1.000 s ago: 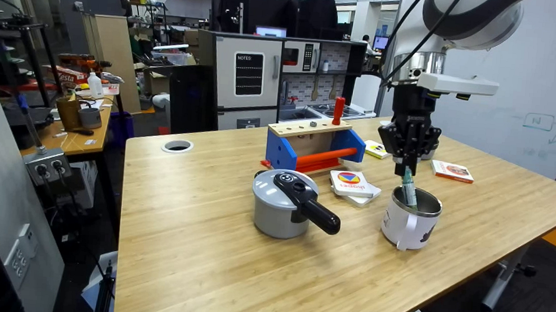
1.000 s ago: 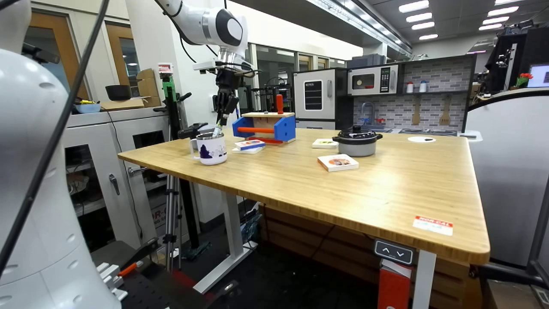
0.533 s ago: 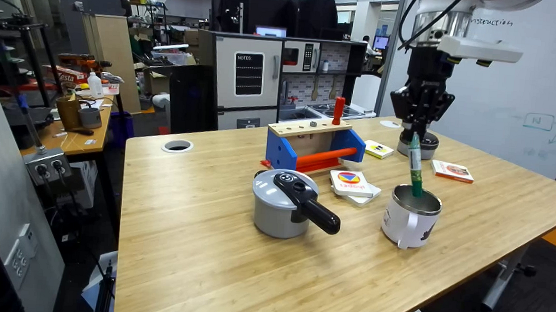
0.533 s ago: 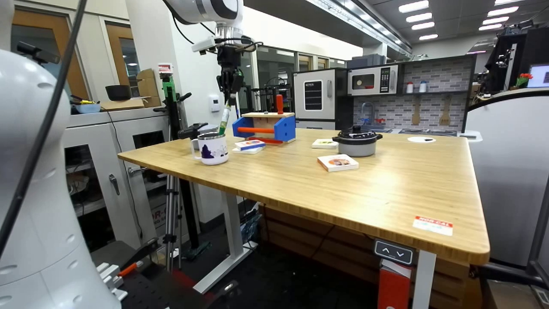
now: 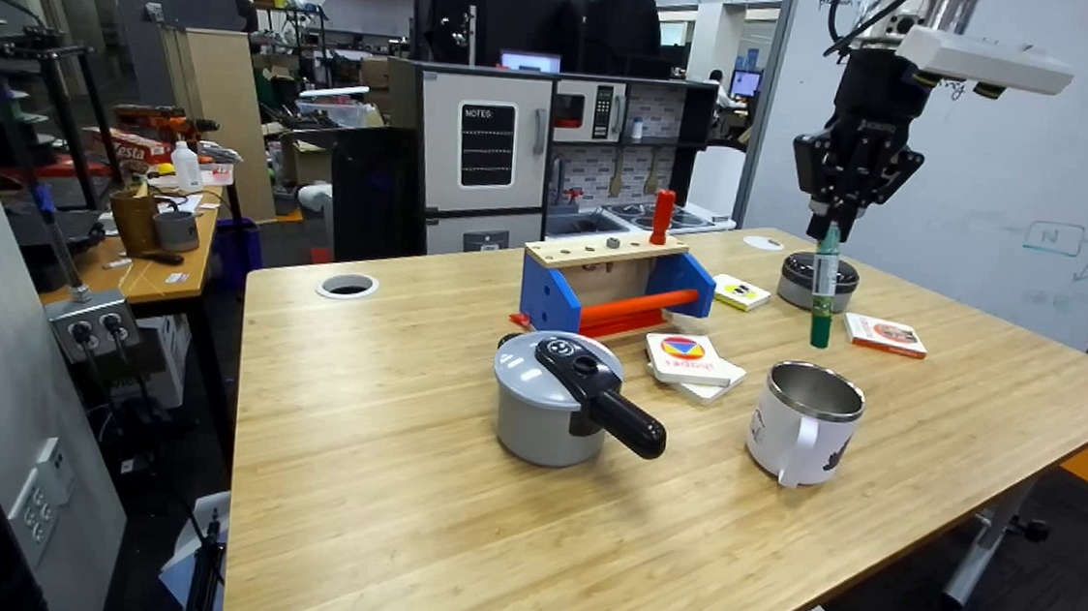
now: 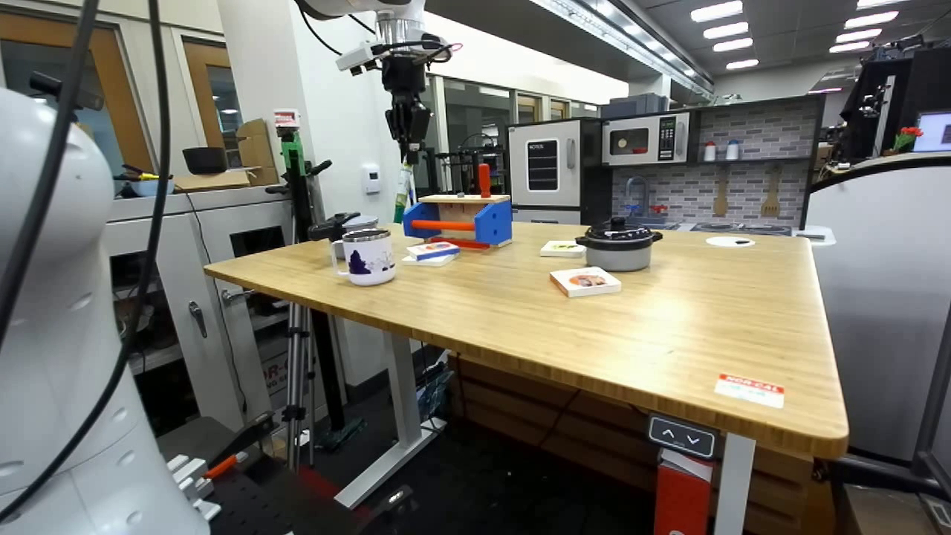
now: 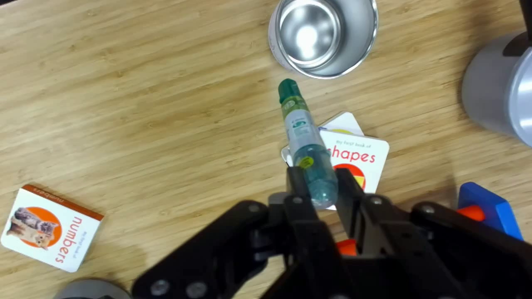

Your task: Remove the marker from the mug cup and place it on the table

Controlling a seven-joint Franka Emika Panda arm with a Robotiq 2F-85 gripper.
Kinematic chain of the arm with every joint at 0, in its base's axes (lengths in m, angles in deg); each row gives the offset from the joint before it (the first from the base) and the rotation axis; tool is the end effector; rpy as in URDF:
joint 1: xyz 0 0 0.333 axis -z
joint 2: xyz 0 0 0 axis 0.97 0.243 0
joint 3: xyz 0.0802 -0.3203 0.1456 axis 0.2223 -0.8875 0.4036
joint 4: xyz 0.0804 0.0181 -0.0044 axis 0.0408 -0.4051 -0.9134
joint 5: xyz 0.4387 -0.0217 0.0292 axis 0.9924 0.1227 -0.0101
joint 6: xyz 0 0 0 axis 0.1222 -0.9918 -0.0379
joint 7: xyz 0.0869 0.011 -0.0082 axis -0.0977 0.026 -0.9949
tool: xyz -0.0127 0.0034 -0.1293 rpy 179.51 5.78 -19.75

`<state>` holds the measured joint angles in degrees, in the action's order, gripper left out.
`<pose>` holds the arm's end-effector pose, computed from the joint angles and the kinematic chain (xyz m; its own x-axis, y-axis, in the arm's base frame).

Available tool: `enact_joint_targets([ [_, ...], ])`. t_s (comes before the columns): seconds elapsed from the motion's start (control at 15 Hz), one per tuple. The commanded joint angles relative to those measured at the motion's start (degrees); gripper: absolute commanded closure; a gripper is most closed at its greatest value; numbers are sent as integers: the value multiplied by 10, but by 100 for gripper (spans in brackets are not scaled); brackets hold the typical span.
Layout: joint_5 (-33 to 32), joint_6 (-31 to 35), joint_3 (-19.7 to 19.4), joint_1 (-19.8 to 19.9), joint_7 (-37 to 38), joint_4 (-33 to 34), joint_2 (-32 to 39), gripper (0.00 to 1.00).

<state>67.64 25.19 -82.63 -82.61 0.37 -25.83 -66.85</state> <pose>0.5937 0.1182 0.5045 0.9519 -0.3062 -0.0076 -0.3060 -0.9497 -0.0663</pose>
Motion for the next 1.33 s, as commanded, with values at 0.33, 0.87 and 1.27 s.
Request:
enact_joint_targets([
  [0.33, -19, 20, -8, 25, 111, -27, -1, 94],
  [0.87, 0, 0, -9, 26, 150, -28, 4, 94],
  [1.27, 50, -30, -20, 34, 185, -12, 40, 94],
])
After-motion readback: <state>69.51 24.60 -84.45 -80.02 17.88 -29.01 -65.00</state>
